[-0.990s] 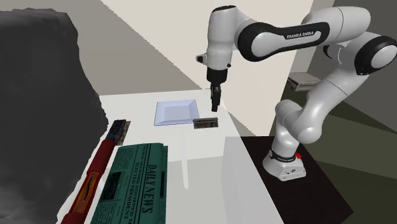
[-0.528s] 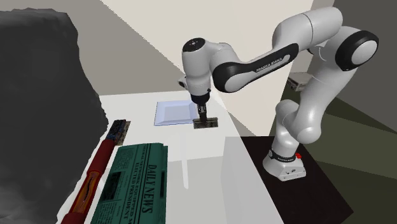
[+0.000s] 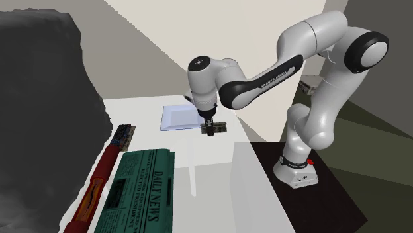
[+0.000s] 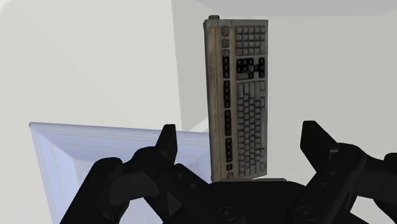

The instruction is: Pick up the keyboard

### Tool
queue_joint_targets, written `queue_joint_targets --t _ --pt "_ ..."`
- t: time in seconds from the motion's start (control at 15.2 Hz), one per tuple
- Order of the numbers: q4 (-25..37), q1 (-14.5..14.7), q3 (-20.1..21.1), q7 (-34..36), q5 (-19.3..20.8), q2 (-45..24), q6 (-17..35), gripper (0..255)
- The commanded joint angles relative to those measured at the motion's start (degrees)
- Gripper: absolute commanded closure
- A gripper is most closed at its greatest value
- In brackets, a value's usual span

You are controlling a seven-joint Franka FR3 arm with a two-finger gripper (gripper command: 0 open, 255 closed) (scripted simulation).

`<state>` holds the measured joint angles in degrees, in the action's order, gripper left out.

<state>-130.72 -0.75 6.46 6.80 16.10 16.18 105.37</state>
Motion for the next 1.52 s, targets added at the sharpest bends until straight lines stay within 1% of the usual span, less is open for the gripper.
queue_joint_targets --t 0.0,0.07,0.66,1.45 --pt "-0.4 0.0 0.1 0.3 0.0 -0.2 0.6 0" --pt "-0.5 0.0 0.1 0.3 0.0 -0.2 0.7 255" --pt "-0.4 0.0 0.1 0.3 0.0 -0.2 0.6 255" --pt "7.1 0.1 0.1 -2.2 -0.7 1.5 -8.3 255"
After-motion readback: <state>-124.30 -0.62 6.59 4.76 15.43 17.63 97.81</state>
